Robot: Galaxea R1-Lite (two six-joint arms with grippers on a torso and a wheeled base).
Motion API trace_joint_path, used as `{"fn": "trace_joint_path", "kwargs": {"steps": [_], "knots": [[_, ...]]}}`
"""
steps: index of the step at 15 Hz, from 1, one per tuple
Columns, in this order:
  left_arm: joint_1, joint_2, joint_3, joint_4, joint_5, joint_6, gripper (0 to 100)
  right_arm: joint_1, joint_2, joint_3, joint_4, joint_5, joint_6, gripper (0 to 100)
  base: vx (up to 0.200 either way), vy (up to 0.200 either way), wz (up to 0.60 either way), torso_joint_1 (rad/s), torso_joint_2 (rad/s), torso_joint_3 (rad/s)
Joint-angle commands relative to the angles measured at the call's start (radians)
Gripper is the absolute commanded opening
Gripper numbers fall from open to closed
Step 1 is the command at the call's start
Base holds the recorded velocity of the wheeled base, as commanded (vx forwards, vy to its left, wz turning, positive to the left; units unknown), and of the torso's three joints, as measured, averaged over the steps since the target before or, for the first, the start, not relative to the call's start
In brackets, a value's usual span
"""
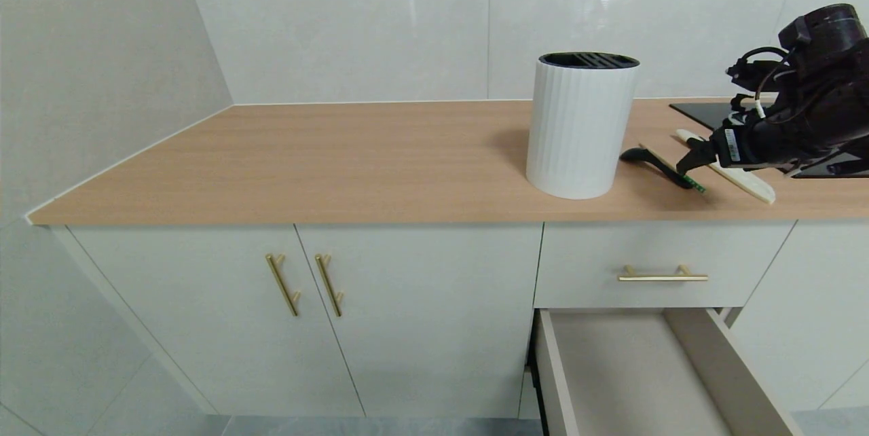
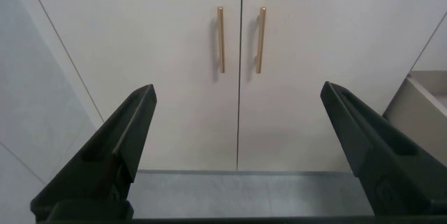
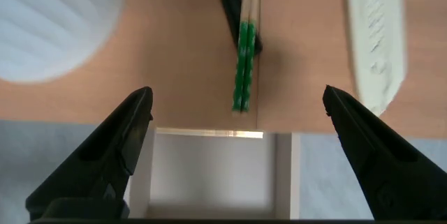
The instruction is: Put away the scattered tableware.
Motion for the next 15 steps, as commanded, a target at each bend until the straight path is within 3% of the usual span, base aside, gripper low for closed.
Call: {"fn": "trace_joint_path", "kwargs": {"steps": [1, 4, 14, 15], "knots": [[0.0, 0.001, 0.0, 0.0, 0.0, 0.0, 100, 0.0, 0.036, -0.026, 0.011, 0.0, -0.001, 100, 0.0, 0.0, 0.0, 0.0, 0.0, 0.0], [0.0, 0.001, 0.0, 0.0, 0.0, 0.0, 100, -0.019, 0.107, -0.101, 0.071, 0.001, -0.001, 100, 0.0, 0.0, 0.0, 0.0, 0.0, 0.0], [0.0, 0.001, 0.0, 0.0, -0.001, 0.0, 100, -0.029, 0.177, -0.13, 0.073, 0.0, -0.001, 100, 0.0, 0.0, 0.0, 0.0, 0.0, 0.0], [0.0, 0.001, 0.0, 0.0, 0.0, 0.0, 100, -0.029, 0.179, -0.13, 0.073, 0.0, -0.001, 0, 0.0, 0.0, 0.0, 0.0, 0.0, 0.0]]}}
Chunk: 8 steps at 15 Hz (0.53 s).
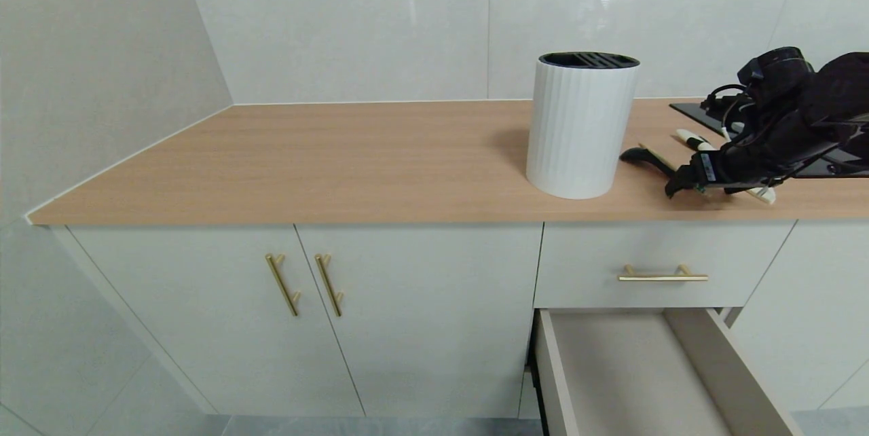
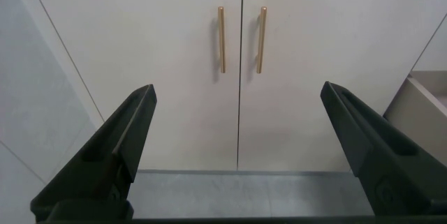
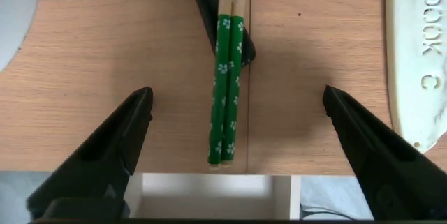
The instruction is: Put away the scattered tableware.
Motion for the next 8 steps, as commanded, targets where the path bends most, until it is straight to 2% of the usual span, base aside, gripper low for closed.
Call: {"fn": "trace_joint_path", "kwargs": {"steps": [1, 8], "knots": [[0.0, 0.001, 0.0, 0.0, 0.001, 0.0, 100, 0.0, 0.003, 0.0, 0.0, 0.0, 0.0, 0, 0.0, 0.0, 0.0, 0.0, 0.0, 0.0], [0.0, 0.001, 0.0, 0.0, 0.001, 0.0, 100, 0.0, -0.002, 0.0, 0.0, 0.0, 0.0, 0, 0.0, 0.0, 0.0, 0.0, 0.0, 0.0]]}}
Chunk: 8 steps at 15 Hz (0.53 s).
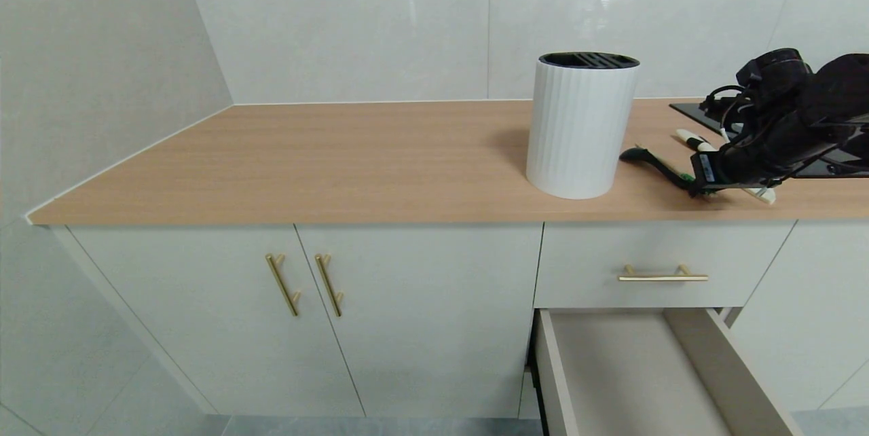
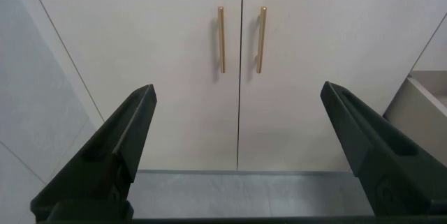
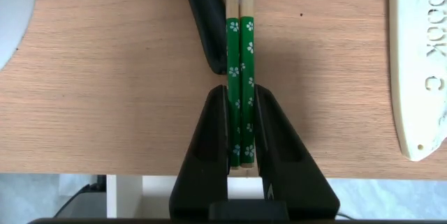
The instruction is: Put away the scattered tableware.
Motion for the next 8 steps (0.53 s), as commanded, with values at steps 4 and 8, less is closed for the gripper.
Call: {"fn": "trace_joint_path", "kwargs": {"steps": [4, 8], "knots": [[0.0, 0.001, 0.0, 0.0, 0.001, 0.0, 100, 0.0, -0.067, 0.0, -0.001, 0.0, 0.052, 0, 0.0, 0.0, 0.0, 0.0, 0.0, 0.0], [0.0, 0.001, 0.0, 0.0, 0.001, 0.0, 100, 0.0, -0.321, 0.126, -0.007, 0.005, 0.139, 0, 0.0, 0.0, 0.0, 0.0, 0.0, 0.0]]}}
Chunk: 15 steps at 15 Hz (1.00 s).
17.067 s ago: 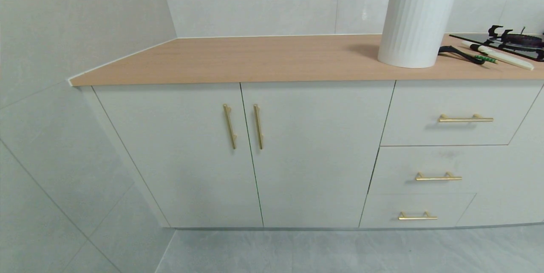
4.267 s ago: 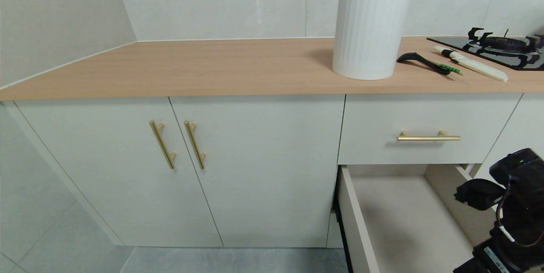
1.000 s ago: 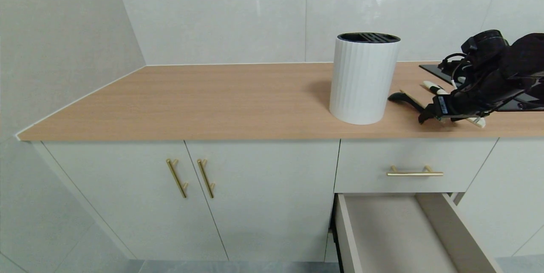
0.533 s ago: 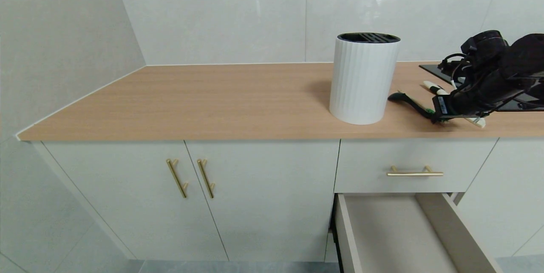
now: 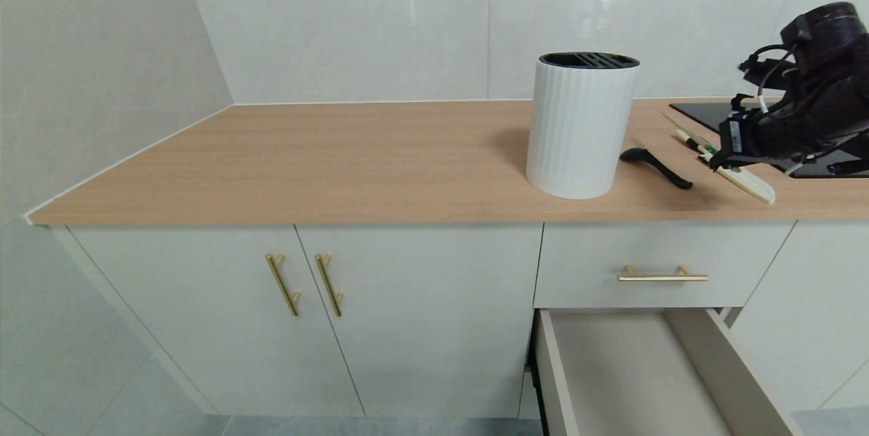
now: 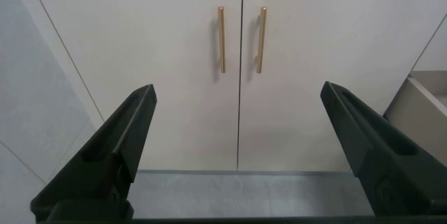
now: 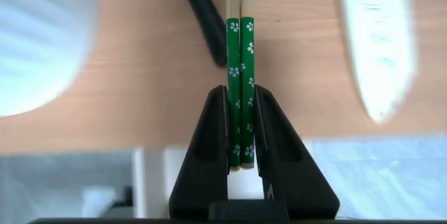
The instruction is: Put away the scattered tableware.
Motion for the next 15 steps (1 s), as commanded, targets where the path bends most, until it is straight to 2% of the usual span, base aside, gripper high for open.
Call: {"fn": "trace_joint_path", "kwargs": {"steps": [1, 2, 3, 7, 8, 9, 11, 13, 15], "knots": [[0.0, 0.001, 0.0, 0.0, 0.001, 0.0, 100, 0.0, -0.268, 0.172, -0.003, 0.006, 0.025, 0, 0.0, 0.0, 0.0, 0.0, 0.0, 0.0], [0.0, 0.001, 0.0, 0.0, 0.001, 0.0, 100, 0.0, -0.303, 0.199, -0.003, 0.009, 0.023, 0, 0.0, 0.0, 0.0, 0.0, 0.0, 0.0], [0.0, 0.001, 0.0, 0.0, 0.001, 0.0, 100, 0.0, -0.427, 0.298, -0.002, 0.023, 0.02, 0, 0.0, 0.0, 0.0, 0.0, 0.0, 0.0], [0.0, 0.001, 0.0, 0.0, 0.001, 0.0, 100, 0.004, -0.682, 0.611, 0.003, 0.199, -0.093, 0, 0.0, 0.0, 0.0, 0.0, 0.0, 0.0], [0.0, 0.001, 0.0, 0.0, 0.001, 0.0, 100, 0.004, -0.682, 0.611, 0.003, 0.199, -0.093, 0, 0.0, 0.0, 0.0, 0.0, 0.0, 0.0], [0.0, 0.001, 0.0, 0.0, 0.001, 0.0, 100, 0.033, -0.799, 0.778, 0.004, 0.215, -0.158, 0, 0.0, 0.0, 0.0, 0.0, 0.0, 0.0], [0.0, 0.001, 0.0, 0.0, 0.001, 0.0, 100, 0.07, -0.923, 0.89, 0.013, 0.216, -0.199, 0, 0.0, 0.0, 0.0, 0.0, 0.0, 0.0], [0.0, 0.001, 0.0, 0.0, 0.001, 0.0, 100, 0.133, -0.929, 0.959, 0.098, 0.216, -0.219, 0, 0.0, 0.0, 0.0, 0.0, 0.0, 0.0], [0.0, 0.001, 0.0, 0.0, 0.001, 0.0, 100, 0.182, -0.826, 1.051, 0.136, 0.21, -0.221, 0, 0.0, 0.0, 0.0, 0.0, 0.0, 0.0]]}}
